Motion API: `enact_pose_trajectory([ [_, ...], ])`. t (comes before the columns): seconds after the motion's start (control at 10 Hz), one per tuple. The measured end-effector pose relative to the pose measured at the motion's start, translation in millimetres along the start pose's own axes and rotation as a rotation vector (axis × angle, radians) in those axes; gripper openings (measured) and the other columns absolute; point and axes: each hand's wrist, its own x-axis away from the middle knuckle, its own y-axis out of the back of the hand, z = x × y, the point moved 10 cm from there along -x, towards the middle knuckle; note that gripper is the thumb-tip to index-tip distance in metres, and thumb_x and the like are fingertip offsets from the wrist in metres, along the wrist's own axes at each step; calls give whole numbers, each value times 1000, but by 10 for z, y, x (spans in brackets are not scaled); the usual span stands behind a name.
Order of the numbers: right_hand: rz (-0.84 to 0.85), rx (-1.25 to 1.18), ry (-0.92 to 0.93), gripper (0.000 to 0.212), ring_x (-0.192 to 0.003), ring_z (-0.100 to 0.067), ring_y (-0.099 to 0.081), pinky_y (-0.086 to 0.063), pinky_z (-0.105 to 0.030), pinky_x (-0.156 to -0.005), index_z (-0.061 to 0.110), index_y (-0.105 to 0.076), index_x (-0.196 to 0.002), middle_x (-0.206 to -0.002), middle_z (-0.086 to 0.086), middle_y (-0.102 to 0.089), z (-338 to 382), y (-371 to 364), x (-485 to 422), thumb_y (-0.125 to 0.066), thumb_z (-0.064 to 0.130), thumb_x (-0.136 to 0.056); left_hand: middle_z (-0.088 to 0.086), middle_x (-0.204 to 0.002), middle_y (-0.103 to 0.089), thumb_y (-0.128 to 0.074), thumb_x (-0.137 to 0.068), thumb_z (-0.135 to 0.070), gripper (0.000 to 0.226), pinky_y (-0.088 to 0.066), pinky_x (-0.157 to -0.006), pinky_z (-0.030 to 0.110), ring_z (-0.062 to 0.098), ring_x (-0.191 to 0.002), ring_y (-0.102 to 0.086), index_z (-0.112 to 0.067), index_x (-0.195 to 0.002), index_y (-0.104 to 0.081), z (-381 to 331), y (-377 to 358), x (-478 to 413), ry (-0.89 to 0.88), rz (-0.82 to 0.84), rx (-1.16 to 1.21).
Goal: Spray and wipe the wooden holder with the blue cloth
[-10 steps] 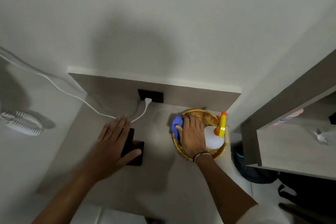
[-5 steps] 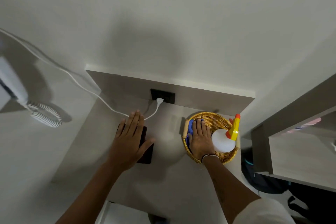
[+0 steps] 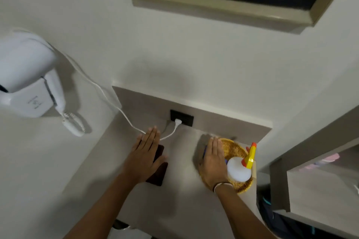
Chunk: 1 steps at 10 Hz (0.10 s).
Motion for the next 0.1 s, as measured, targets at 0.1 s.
enact_pose_trajectory([
  [0.1, -103, -74, 222, 80, -162, -38, -6, -13, -46, -132, 0, -9, -164, -172, -22, -5, 633, 467, -15, -48, 30, -100, 13, -174, -11, -18, -104, -68, 87, -21, -129, 53, 30, -161, -13, -6, -164, -19, 93, 260, -33, 66, -100, 44],
])
